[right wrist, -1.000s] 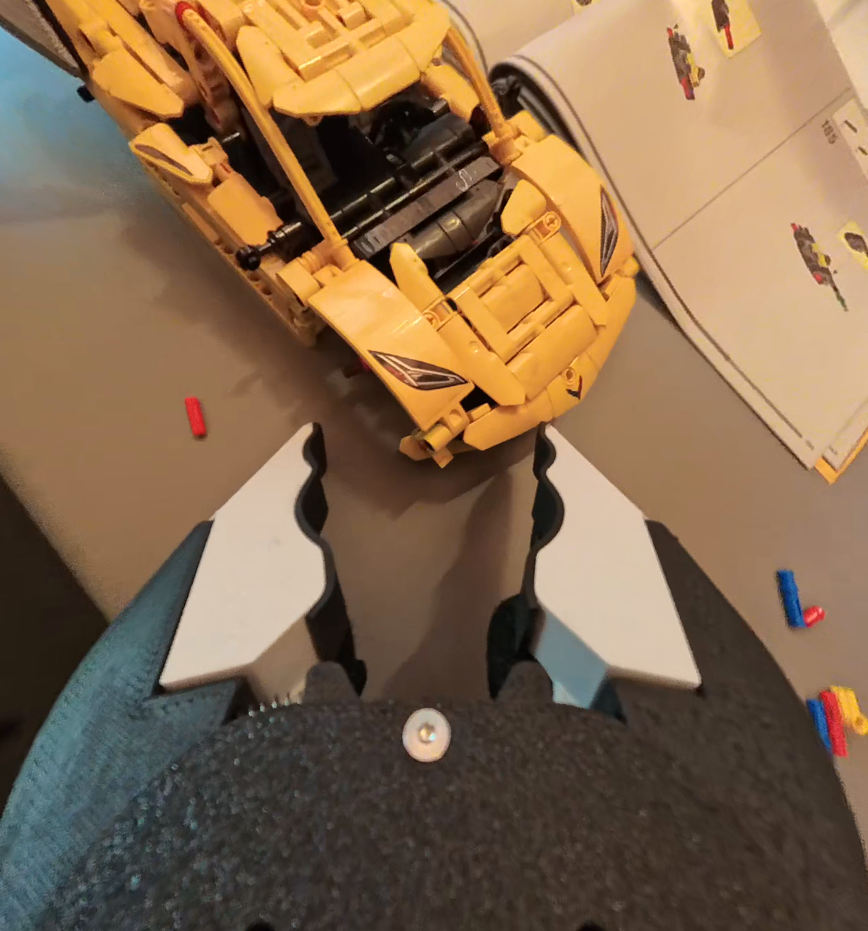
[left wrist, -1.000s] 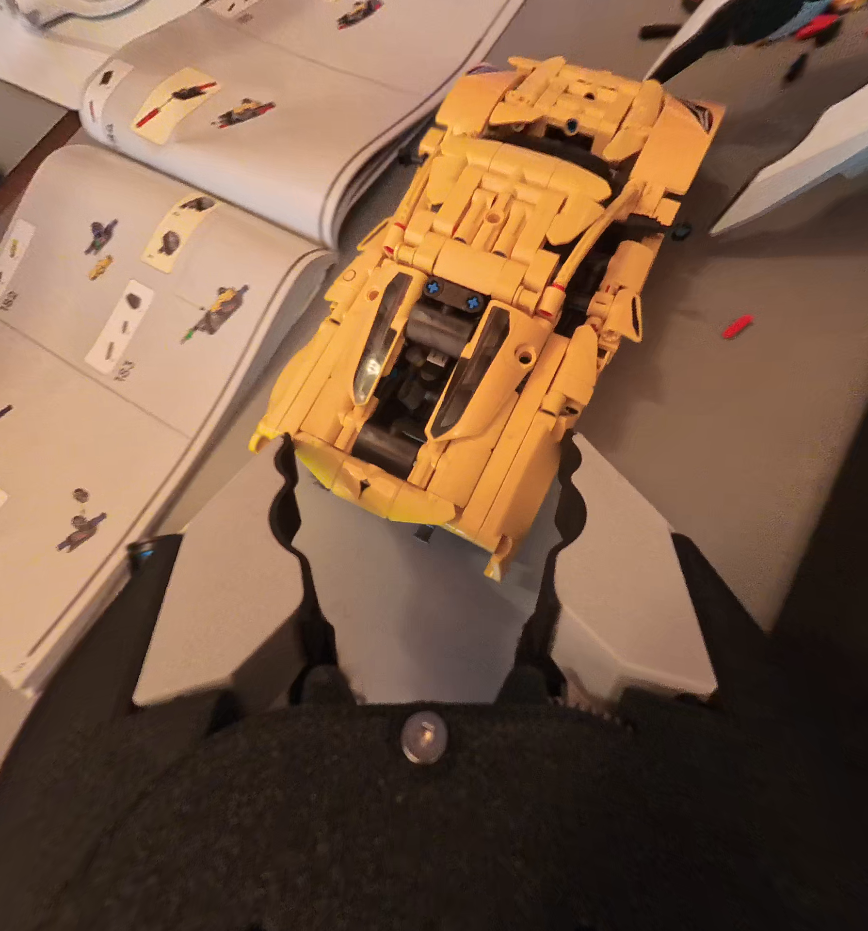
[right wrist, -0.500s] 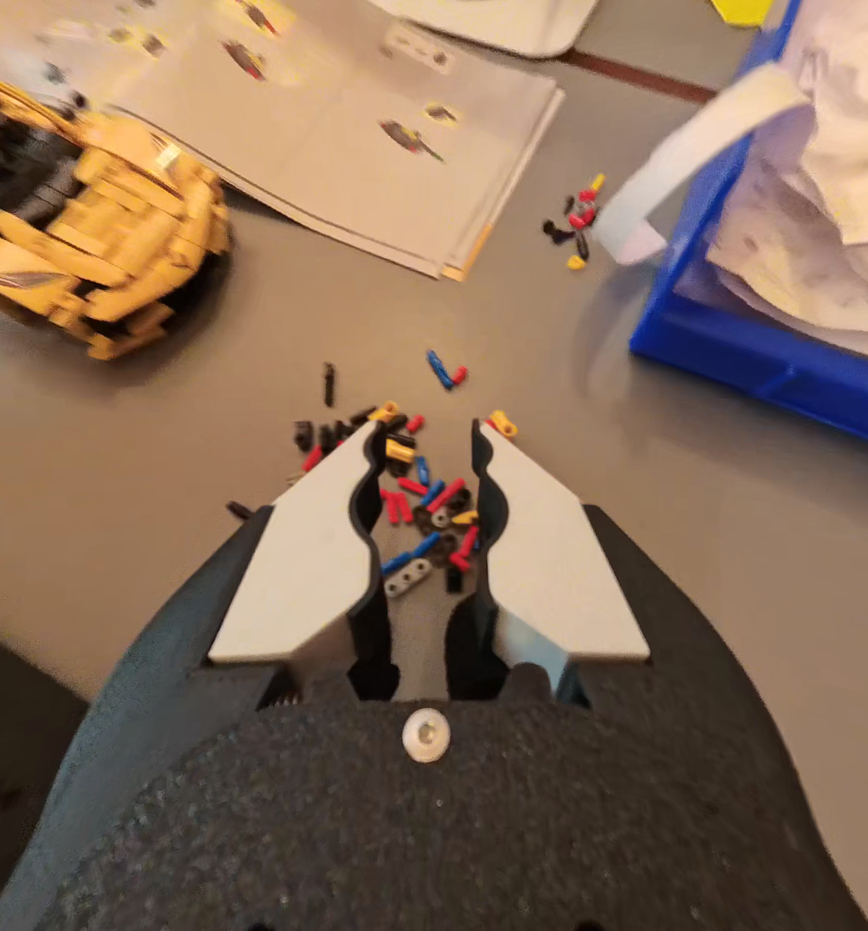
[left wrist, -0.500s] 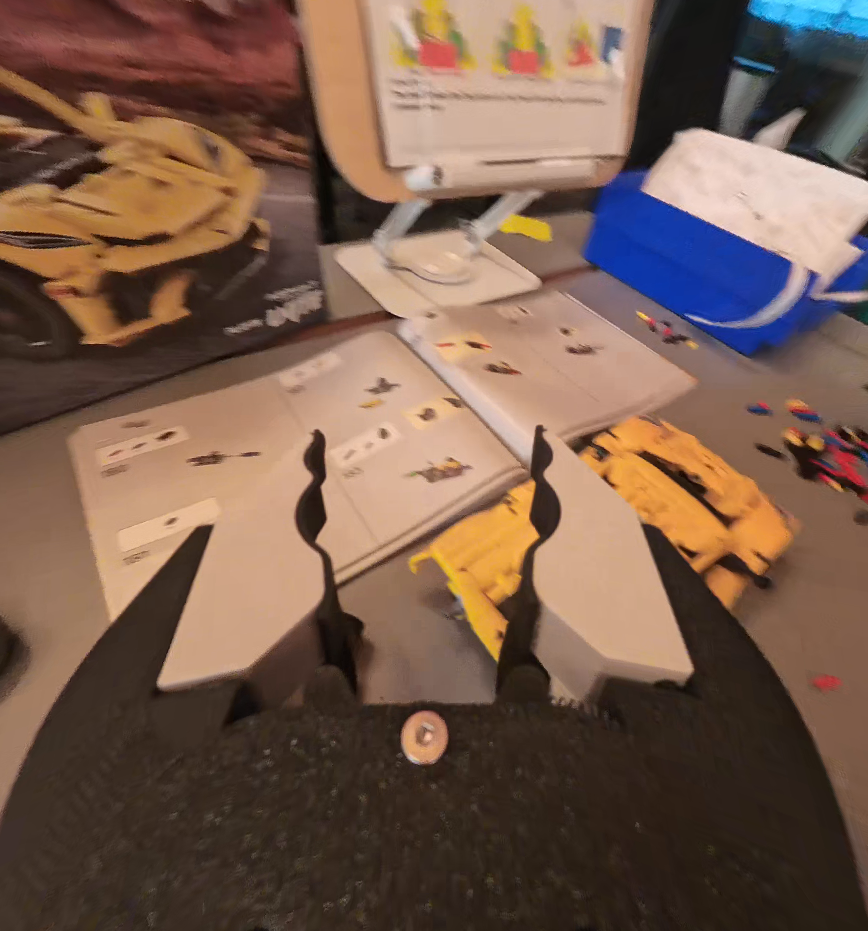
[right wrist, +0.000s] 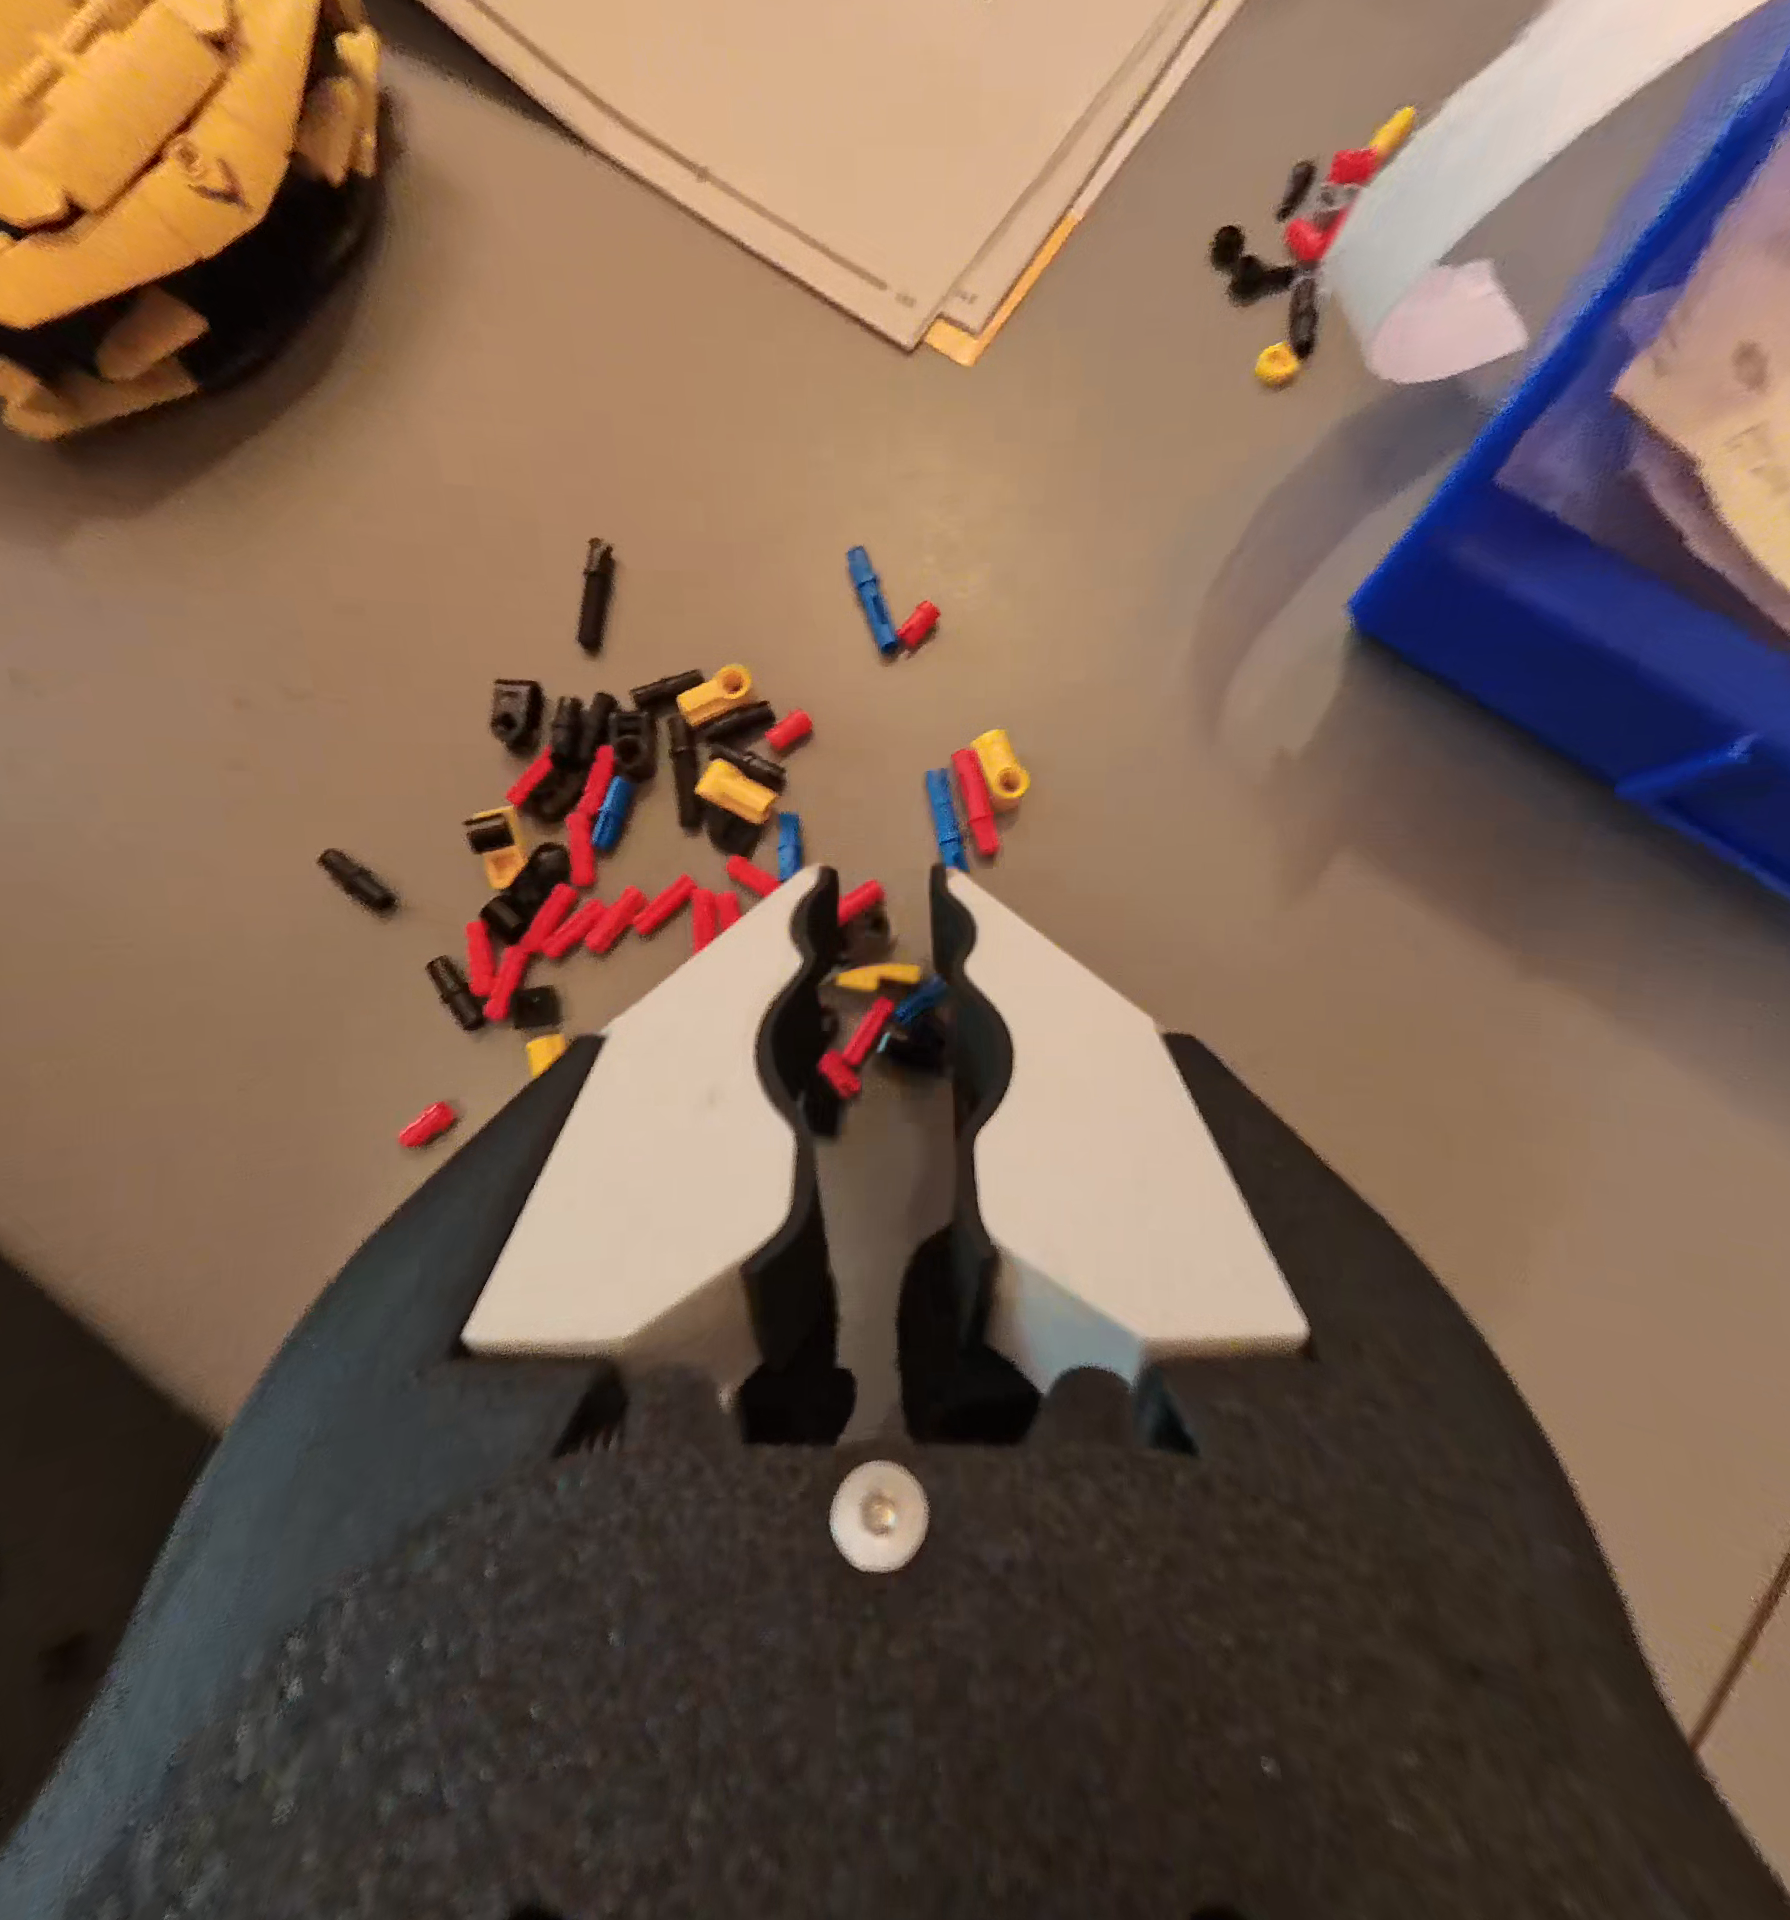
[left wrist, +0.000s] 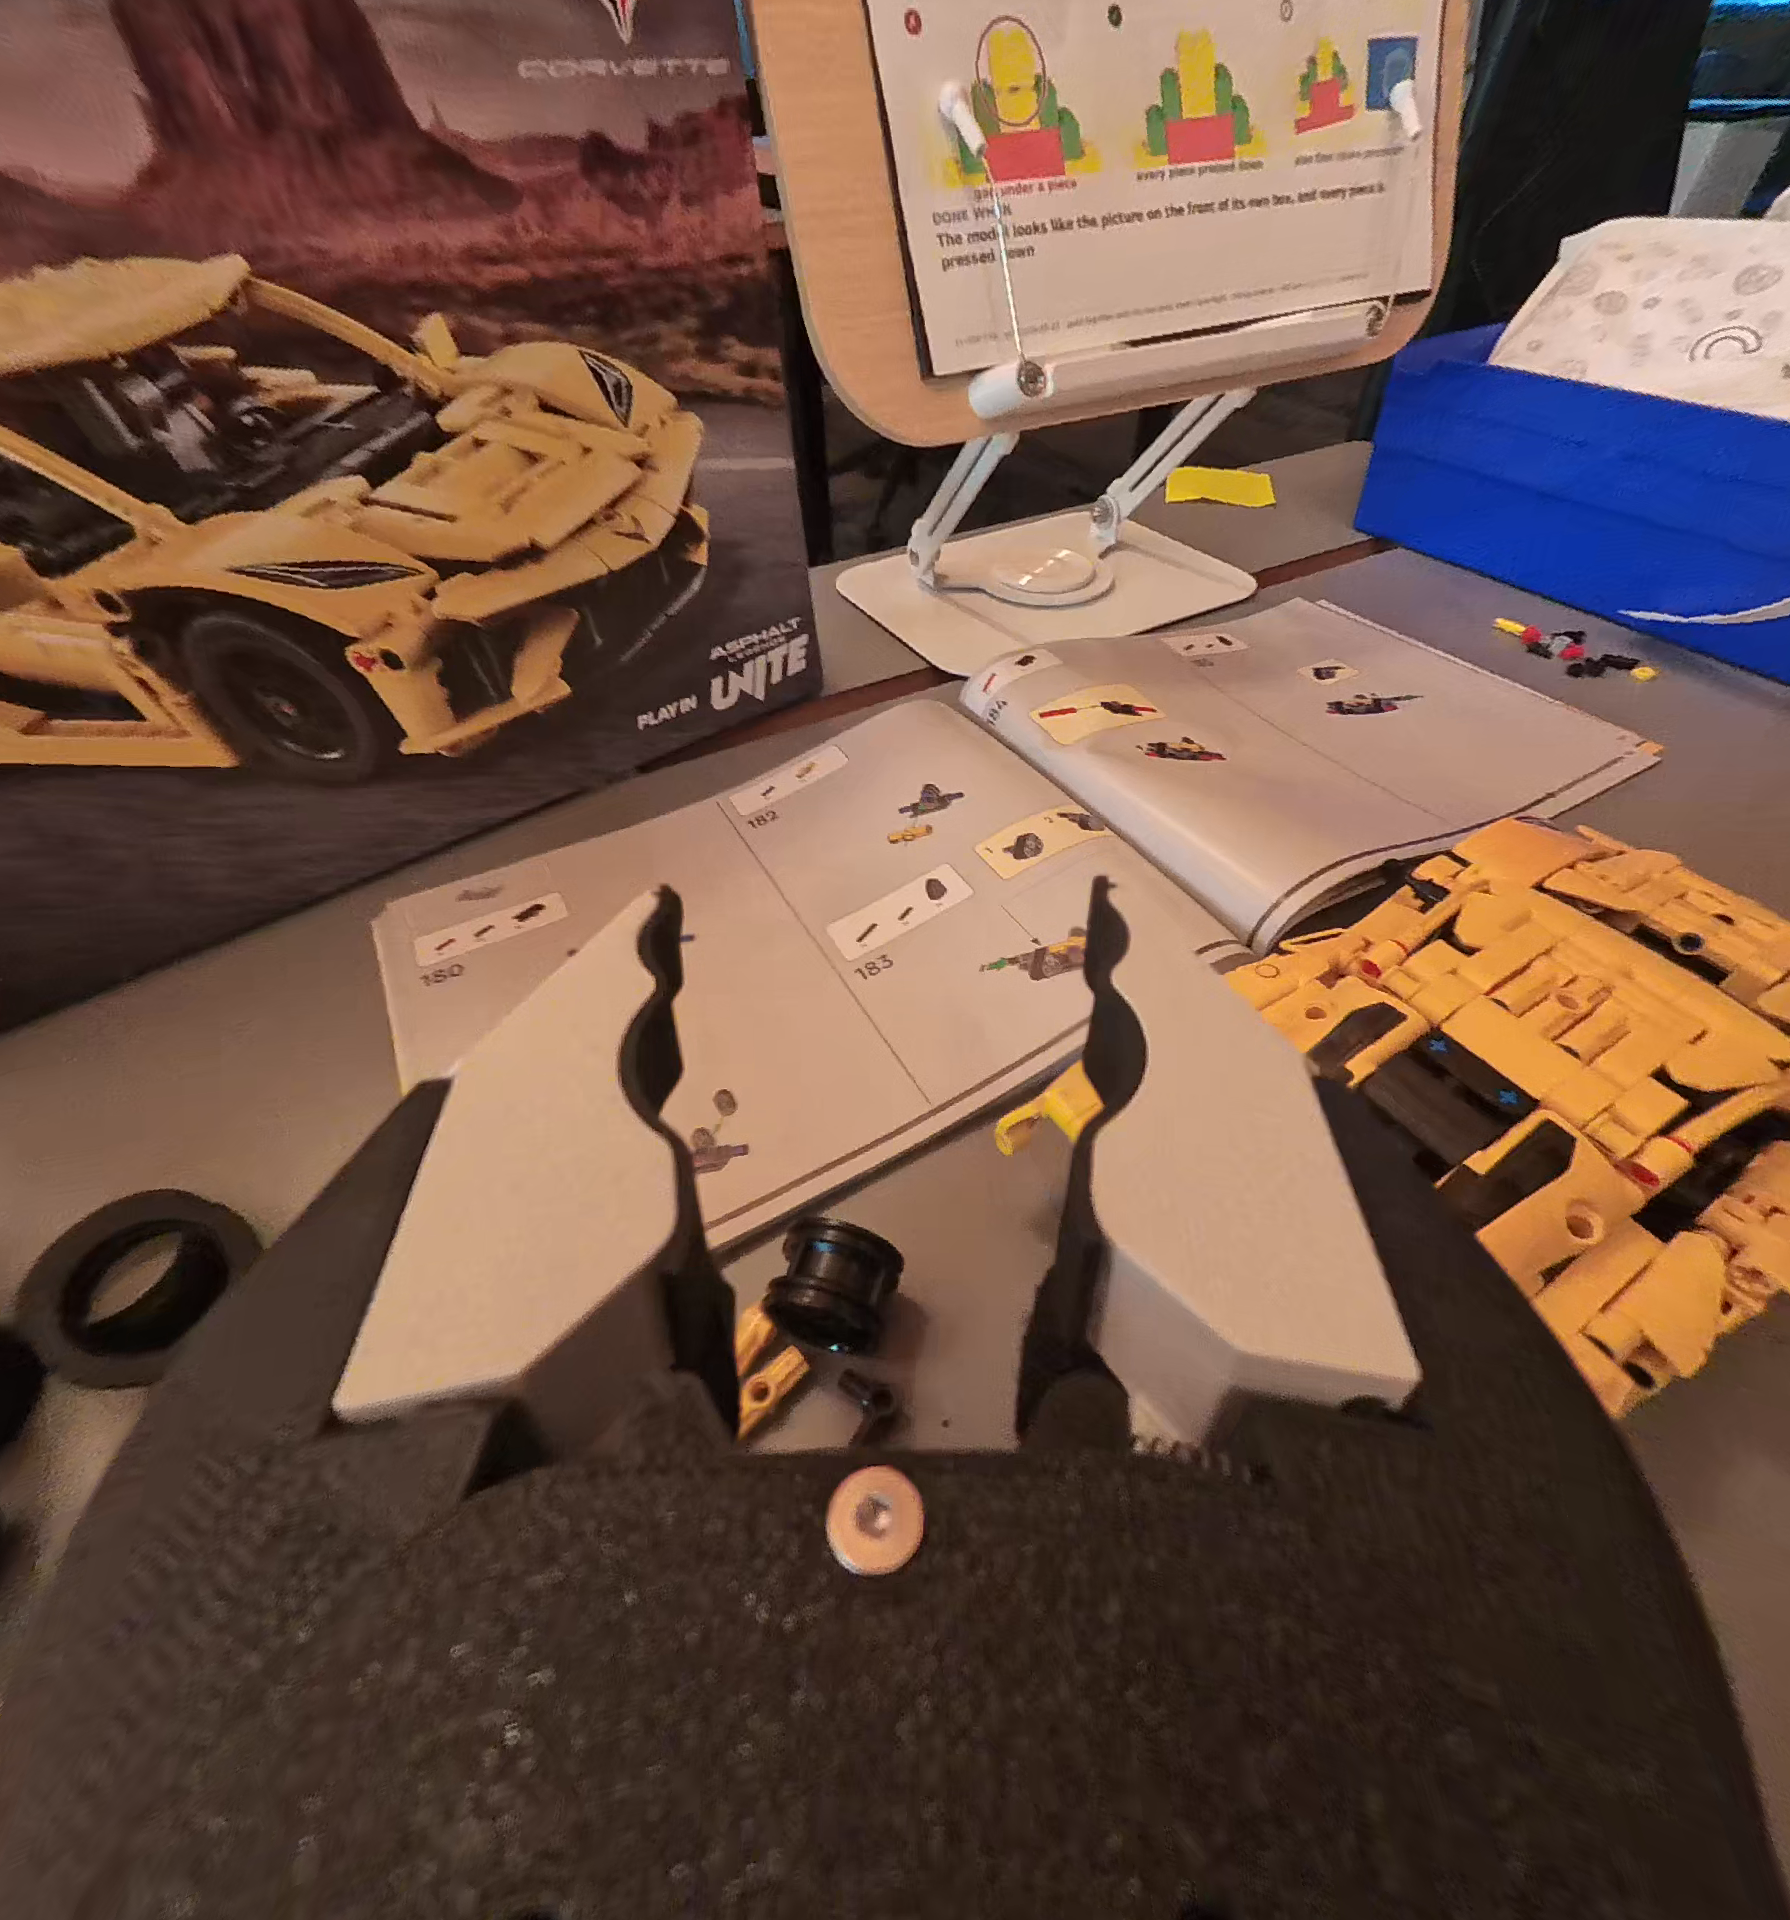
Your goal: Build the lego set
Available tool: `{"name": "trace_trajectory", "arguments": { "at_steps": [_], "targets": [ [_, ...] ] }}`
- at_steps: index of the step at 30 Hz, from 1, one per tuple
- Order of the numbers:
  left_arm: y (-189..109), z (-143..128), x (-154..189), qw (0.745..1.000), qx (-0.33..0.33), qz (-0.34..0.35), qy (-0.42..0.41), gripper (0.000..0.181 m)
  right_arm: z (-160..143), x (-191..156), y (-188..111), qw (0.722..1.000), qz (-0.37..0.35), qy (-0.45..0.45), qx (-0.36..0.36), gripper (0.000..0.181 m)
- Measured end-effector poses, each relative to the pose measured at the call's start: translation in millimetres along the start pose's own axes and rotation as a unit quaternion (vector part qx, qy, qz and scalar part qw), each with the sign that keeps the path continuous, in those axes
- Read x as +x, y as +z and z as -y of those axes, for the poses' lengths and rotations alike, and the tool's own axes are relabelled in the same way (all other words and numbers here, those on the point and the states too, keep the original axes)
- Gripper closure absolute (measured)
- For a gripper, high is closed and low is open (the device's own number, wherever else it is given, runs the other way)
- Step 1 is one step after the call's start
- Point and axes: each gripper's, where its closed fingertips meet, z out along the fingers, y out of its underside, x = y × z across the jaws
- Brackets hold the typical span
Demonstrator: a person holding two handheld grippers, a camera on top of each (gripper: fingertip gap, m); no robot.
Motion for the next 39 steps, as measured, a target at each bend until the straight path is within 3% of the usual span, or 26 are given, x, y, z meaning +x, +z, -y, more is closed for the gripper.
{"name": "trace_trajectory", "arguments": {
  "at_steps": [8,21,26,28,31,35,39],
  "targets": [
    [6,-8,11,0.999,-0.02,-0.008,0.033,0.103,2,-20,3,1.0,-0.007,-0.005,0.029,0.169],
    [5,-6,13,0.999,-0.017,-0.013,0.025,0.103,-4,-19,19,0.999,0.019,-0.021,-0.024,0.179],
    [5,-9,4,0.999,-0.029,0.012,0.021,0.103,27,-15,-3,0.999,-0.022,-0.044,0.013,0.178],
    [4,-15,-9,0.998,-0.044,0.038,0.006,0.103,50,-43,-11,0.997,0.015,-0.06,0.052,0.179],
    [1,-26,-28,0.995,-0.068,0.072,-0.016,0.105,75,-117,-6,0.983,0.13,-0.084,0.096,0.178],
    [-5,-38,-45,0.989,-0.1,0.111,-0.015,0.112,73,-209,24,0.958,0.244,-0.132,0.079,0.178],
    [-8,-43,-50,0.987,-0.11,0.118,-0.014,0.115,60,-219,56,0.954,0.227,-0.191,0.047,0.178]
  ]
}}
